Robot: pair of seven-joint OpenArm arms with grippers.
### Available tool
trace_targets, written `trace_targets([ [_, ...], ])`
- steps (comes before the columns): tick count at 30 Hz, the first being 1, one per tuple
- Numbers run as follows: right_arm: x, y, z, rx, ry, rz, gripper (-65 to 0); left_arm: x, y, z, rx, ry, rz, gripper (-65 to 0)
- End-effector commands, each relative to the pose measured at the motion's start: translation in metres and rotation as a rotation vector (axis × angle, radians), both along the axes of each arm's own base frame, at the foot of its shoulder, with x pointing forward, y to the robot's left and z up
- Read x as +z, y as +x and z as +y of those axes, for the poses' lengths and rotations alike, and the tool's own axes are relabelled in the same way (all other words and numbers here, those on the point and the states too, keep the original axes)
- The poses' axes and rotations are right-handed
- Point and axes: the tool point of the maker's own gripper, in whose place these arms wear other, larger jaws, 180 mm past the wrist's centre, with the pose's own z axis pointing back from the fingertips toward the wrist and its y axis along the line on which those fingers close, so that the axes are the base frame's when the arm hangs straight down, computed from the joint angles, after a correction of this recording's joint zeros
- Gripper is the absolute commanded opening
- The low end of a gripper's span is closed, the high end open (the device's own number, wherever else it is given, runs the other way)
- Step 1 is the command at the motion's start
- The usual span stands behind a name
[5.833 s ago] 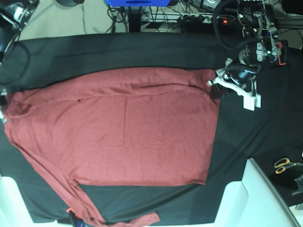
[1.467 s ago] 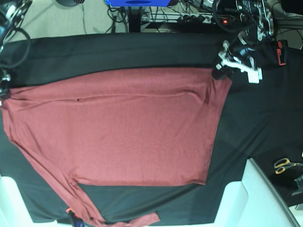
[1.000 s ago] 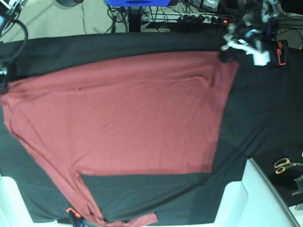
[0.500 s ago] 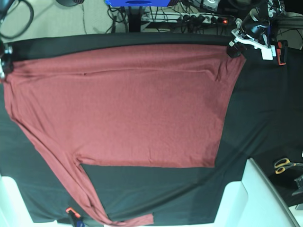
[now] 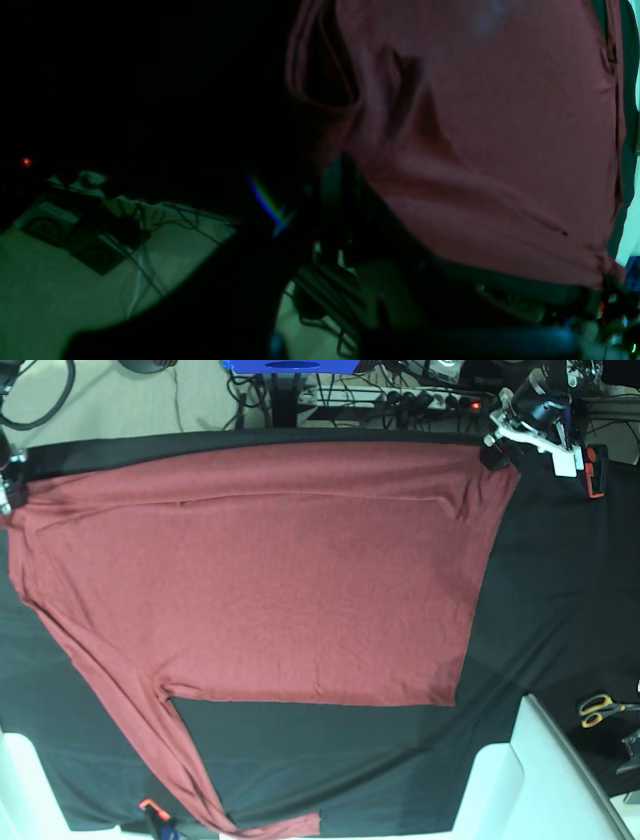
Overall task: Fold the T-shirt properly
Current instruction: 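Drag the shirt corner with the left gripper away from the right gripper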
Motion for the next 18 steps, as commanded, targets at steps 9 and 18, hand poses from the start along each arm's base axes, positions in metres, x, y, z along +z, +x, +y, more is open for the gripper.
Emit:
trace_targets([
  [9,0.0123,0.0042,-0.0157,-0.005,-0.047,-0.026,-64.8,0.0061,-0.0006,0.0039,-0.003,0.008,-0.030,-65.0],
  [18,0.0116,0.0033,-0.0151,-0.005,-0.045,-0.025,-64.8,0.0032,-0.0032,0.0047,-0.014,0.025,-0.013,-65.0],
])
